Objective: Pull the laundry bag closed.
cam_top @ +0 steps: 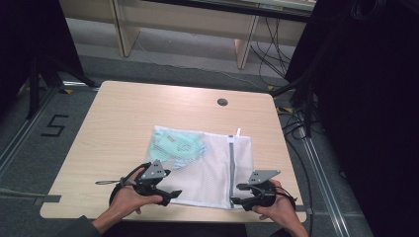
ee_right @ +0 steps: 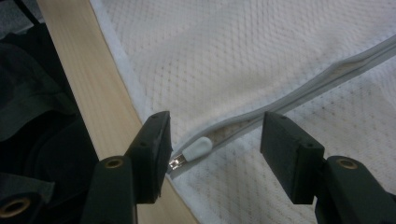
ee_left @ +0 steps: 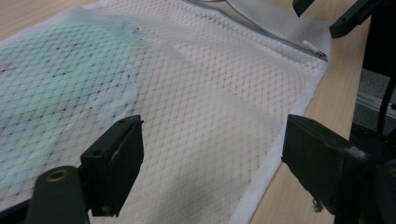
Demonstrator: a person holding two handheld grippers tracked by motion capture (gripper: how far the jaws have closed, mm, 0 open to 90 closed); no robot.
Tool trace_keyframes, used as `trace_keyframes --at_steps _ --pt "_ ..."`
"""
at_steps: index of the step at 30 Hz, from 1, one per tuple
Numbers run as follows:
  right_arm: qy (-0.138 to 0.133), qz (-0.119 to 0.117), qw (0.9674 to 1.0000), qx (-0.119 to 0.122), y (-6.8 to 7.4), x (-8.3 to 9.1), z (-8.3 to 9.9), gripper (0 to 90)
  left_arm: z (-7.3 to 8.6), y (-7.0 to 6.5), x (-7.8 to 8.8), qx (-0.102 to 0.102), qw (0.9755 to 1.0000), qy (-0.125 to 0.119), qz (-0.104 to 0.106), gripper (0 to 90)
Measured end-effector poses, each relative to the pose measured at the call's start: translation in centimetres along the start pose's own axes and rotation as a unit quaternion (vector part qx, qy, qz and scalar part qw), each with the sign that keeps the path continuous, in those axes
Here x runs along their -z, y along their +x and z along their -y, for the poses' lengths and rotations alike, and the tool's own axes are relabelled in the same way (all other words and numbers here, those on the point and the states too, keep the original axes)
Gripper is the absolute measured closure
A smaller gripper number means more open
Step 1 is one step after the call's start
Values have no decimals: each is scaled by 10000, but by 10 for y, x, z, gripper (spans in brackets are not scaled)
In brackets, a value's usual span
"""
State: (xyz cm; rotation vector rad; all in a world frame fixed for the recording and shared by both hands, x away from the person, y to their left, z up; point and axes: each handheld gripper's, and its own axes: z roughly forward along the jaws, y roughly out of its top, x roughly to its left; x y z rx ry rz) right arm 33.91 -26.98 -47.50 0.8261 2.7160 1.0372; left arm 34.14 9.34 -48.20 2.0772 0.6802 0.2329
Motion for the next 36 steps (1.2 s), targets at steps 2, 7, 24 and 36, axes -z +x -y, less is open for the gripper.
trace_keyframes --at_steps 2,7,24,36 --pt "54 -66 10000 -24 0 -2 0 440 0 1 0 -8 10000 24 32 202" --pt "193 -217 9996 10 1 -7 -1 444 -1 -1 -5 69 9999 13 107 202" --pt "547 -500 9965 381 5 -20 -5 485 -4 6 -2 107 9998 -127 134 202" --pt "669 -586 9944 565 6 -20 -5 600 -3 4 -2 85 9999 -12 137 200"
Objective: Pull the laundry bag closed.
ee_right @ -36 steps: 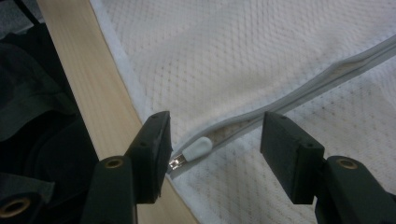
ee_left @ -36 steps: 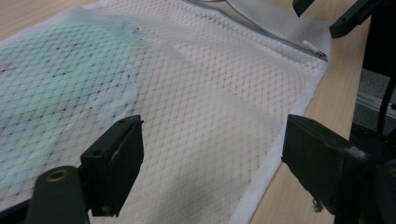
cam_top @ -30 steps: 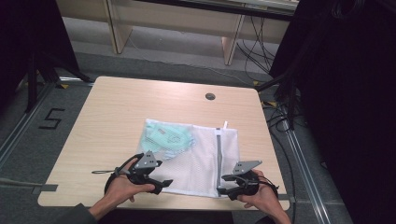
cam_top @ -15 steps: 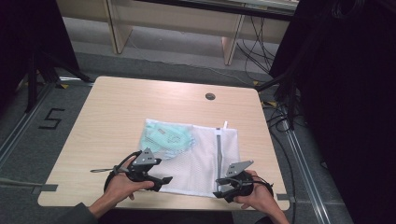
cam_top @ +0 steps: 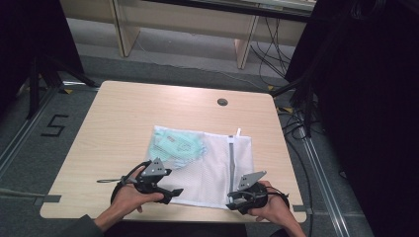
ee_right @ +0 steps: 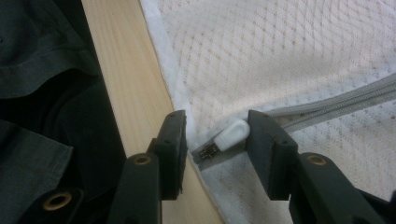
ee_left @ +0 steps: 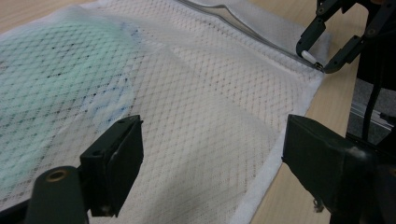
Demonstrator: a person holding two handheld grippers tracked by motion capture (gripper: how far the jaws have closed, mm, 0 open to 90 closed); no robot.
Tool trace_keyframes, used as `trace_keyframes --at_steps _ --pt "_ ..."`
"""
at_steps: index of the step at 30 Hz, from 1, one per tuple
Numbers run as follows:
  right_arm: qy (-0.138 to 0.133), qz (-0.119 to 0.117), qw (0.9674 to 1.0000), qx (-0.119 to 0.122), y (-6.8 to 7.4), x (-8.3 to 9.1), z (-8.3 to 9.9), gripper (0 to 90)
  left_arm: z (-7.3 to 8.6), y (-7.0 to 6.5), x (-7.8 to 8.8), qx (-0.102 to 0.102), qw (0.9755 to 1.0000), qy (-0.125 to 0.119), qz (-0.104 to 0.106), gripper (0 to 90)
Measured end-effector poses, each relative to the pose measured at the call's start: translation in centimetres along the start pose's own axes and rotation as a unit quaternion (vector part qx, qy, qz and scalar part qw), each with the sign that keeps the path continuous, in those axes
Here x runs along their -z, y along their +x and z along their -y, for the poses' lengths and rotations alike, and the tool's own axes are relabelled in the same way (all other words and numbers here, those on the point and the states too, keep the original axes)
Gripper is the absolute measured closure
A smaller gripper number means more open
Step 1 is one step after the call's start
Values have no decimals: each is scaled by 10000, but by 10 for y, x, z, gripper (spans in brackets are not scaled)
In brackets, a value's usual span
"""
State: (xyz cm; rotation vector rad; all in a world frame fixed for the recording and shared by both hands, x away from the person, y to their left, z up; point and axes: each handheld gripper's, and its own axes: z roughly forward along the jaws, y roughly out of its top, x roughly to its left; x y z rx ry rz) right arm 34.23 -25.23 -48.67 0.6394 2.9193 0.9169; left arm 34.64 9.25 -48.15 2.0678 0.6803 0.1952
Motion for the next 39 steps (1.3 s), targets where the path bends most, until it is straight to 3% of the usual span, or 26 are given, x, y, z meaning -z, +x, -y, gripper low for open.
trace_keyframes --at_steps 1,5,6,7,9,15,18,23,26,27,29,30,31,39 --pt "-12 7 10000 18 0 0 0 605 0 -2 -1 104 9999 -13 19 200" --pt "13 27 10000 71 0 -1 -1 624 0 -1 -2 -54 10000 -27 55 199" --pt "25 -26 10000 60 0 -1 -2 628 1 -3 -2 95 9999 -35 59 199" --pt "49 -39 10000 67 0 -2 -2 633 1 -3 -3 102 9999 -44 65 200" --pt "62 -51 9999 114 0 -3 -3 635 0 -2 -2 16 9999 79 61 199" --pt "81 9 9999 77 -1 -5 -6 610 0 -3 -3 -45 10000 37 69 199" --pt "86 6 9994 326 -2 -5 -7 667 0 -2 -2 -29 10000 5 73 200" --pt "63 -70 9994 344 0 -2 -6 696 1 -2 -3 -41 10000 -64 65 200" --pt "52 -121 9992 388 1 0 -6 750 0 -2 -1 -44 9999 33 112 199" --pt "52 -121 9992 388 1 0 -6 750 1 -2 -2 -48 10000 -59 61 199" --pt "90 -160 9982 571 2 -1 -7 781 0 -2 -2 -55 9999 -51 74 200" --pt "90 -160 9982 571 2 -1 -7 781 0 -2 -2 -52 10000 -31 79 200" --pt "121 -148 9985 507 3 1 -7 793 1 -4 -2 95 9999 -33 40 199" --pt "44 -206 9981 573 0 4 -4 857 1 -3 -3 63 9999 -26 95 200"
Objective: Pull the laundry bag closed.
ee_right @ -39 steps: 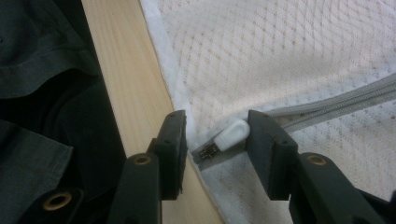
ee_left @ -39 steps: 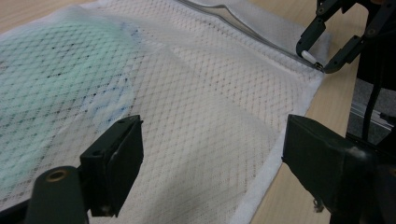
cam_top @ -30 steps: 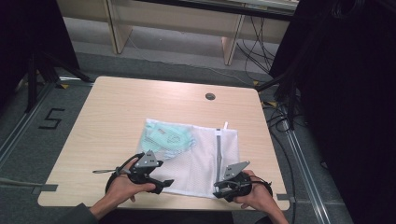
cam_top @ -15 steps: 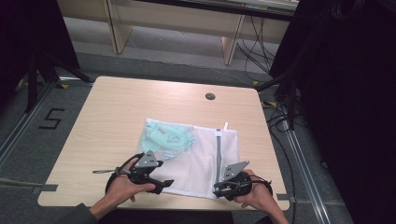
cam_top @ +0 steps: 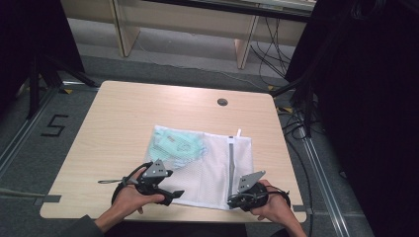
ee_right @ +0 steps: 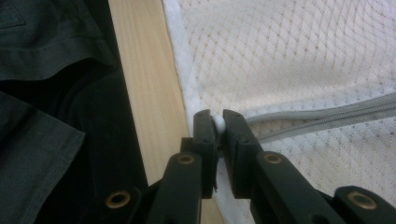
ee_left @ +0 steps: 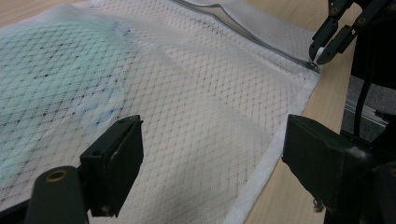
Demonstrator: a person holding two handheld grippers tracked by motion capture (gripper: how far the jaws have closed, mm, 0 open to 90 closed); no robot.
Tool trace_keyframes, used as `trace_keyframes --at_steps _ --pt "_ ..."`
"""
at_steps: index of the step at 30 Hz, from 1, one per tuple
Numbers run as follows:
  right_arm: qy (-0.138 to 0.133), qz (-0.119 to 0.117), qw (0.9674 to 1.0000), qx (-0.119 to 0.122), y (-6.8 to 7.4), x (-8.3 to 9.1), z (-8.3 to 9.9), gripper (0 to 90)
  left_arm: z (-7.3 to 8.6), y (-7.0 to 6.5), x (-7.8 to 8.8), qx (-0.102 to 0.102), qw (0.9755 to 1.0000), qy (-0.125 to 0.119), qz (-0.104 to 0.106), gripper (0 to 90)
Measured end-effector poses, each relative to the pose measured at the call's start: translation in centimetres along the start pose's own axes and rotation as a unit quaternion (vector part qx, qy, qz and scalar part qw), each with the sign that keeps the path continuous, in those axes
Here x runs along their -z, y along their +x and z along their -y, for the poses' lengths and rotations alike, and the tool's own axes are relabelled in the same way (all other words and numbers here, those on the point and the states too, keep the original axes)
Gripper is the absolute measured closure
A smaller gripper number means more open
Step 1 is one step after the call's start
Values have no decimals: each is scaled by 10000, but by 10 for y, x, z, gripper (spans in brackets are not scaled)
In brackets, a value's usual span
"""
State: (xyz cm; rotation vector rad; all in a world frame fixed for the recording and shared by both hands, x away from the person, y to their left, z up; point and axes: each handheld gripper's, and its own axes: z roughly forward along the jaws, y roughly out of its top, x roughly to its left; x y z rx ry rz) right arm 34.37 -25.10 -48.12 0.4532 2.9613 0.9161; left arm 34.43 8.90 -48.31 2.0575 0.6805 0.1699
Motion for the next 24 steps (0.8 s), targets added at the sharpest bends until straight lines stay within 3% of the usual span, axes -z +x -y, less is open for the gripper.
trace_keyframes --at_steps 1,4,7,8,13,16,17,18,19,24 --pt "6 -4 10000 -15 0 0 0 862 0 0 1 -3 9999 89 48 199" --pt "54 90 9998 -150 1 2 0 864 0 0 0 -42 9999 54 104 220" --pt "-10 20 9998 -198 0 2 0 865 0 -3 -3 -47 9999 48 137 250" --pt "-32 38 9990 -442 2 3 -1 865 0 -4 -4 -58 9998 103 165 251" --pt "-114 97 9986 -512 -1 8 -1 865 -4 -17 -21 -235 9989 163 360 244" --pt "-195 139 9978 -611 -2 11 0 865 -7 -27 -36 -460 9972 243 546 247" --pt "-239 166 9974 -658 -2 12 -1 865 -8 -31 -40 -535 9959 216 700 249" --pt "-275 162 9973 -656 -3 13 -1 866 -8 -31 -40 -535 9959 216 700 252" --pt "-279 171 9972 -676 -2 13 -1 865 -9 -35 -44 -585 9945 160 856 259" --pt "-355 221 9971 -638 -3 15 -1 865 -14 -52 -64 -884 9921 151 881 321"
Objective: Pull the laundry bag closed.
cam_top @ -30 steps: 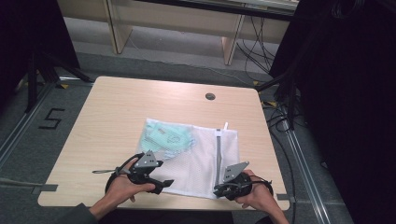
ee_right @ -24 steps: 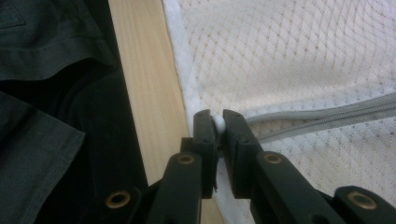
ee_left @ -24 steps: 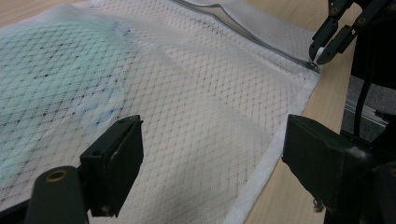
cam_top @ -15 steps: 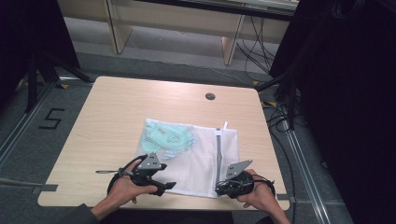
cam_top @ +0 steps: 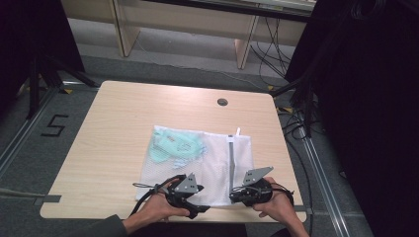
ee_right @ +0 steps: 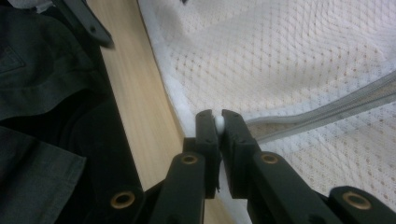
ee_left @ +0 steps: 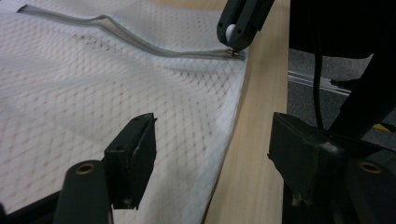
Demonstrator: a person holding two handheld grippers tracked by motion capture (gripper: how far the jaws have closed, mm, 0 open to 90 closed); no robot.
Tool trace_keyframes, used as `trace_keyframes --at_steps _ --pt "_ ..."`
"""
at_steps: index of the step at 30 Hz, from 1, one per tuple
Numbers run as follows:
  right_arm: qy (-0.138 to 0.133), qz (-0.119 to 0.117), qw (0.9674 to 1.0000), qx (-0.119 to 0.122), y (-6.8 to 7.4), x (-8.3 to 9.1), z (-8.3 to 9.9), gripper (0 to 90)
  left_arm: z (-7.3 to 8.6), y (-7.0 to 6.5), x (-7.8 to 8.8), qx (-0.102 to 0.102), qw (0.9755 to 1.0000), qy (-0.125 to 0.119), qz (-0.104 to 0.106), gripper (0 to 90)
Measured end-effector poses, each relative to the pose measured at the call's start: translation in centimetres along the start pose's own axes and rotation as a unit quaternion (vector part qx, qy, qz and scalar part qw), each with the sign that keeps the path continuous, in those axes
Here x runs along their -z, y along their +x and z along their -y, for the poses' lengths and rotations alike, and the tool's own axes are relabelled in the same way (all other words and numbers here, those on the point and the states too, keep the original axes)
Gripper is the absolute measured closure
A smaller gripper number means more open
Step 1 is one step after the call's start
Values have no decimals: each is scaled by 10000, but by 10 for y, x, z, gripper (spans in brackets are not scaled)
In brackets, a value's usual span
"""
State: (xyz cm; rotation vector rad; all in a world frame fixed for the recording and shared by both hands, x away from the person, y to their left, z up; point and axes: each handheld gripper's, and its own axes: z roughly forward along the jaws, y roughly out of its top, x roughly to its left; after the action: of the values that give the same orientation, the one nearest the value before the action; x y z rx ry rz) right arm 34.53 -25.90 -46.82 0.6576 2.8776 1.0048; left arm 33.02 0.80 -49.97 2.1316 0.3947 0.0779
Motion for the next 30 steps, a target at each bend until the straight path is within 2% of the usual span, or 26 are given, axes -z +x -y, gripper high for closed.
trace_keyframes --at_steps 1,2,3,4,5,8,10,14,18,19,20,22,23,24,25,28,29,30 --pt "-14 -15 10000 3 0 1 0 865 -2 -1 -5 -95 9999 55 -15 334" --pt "-14 -15 10000 3 0 1 0 865 -2 -1 -5 -95 9999 55 -15 350" --pt "-59 26 10000 -28 -1 2 0 865 -5 -4 -13 -77 9999 66 -8 355" --pt "-35 34 9998 -171 0 3 0 865 -6 -5 -15 -95 9999 61 -14 362" --pt "-26 -1 9998 -214 1 4 0 865 -6 -5 -19 -63 10000 31 14 376" --pt "-56 24 9997 -220 1 4 -1 865 -8 -8 -25 -52 10000 53 36 409" --pt "-90 9 9998 -163 1 4 -1 865 -12 -9 -34 -82 9999 90 113 434" --pt "-169 70 9998 -63 -1 4 -2 865 -15 -11 -44 -20 9999 59 161 477" --pt "-151 80 9998 -43 -1 6 -2 866 -17 -12 -50 -27 9998 88 165 491" --pt "-198 69 9997 -90 0 4 -2 865 -19 -12 -52 -167 9997 118 108 523" --pt "-184 72 9997 -115 0 5 -2 865 -20 -14 -54 -126 9999 64 96 540" --pt "-144 51 9998 -121 -1 5 -2 866 -20 -13 -54 -205 9996 146 91 569" --pt "-200 119 9997 -100 -1 5 -2 866 -21 -14 -58 -111 9998 87 123 580" --pt "-194 59 9997 -147 0 5 -2 865 -21 -14 -58 -111 9998 87 123 591" --pt "-194 59 9997 -147 0 5 -2 865 -21 -14 -58 -220 9996 161 61 591" --pt "-145 45 9998 -112 0 5 -2 865 -22 -16 -62 -226 9997 87 95 638" --pt "-143 48 9998 -88 -1 5 -2 865 -23 -17 -62 -272 9995 106 124 681" --pt "-161 41 9998 -145 0 4 -2 865 -23 -18 -63 -285 9995 83 101 701"
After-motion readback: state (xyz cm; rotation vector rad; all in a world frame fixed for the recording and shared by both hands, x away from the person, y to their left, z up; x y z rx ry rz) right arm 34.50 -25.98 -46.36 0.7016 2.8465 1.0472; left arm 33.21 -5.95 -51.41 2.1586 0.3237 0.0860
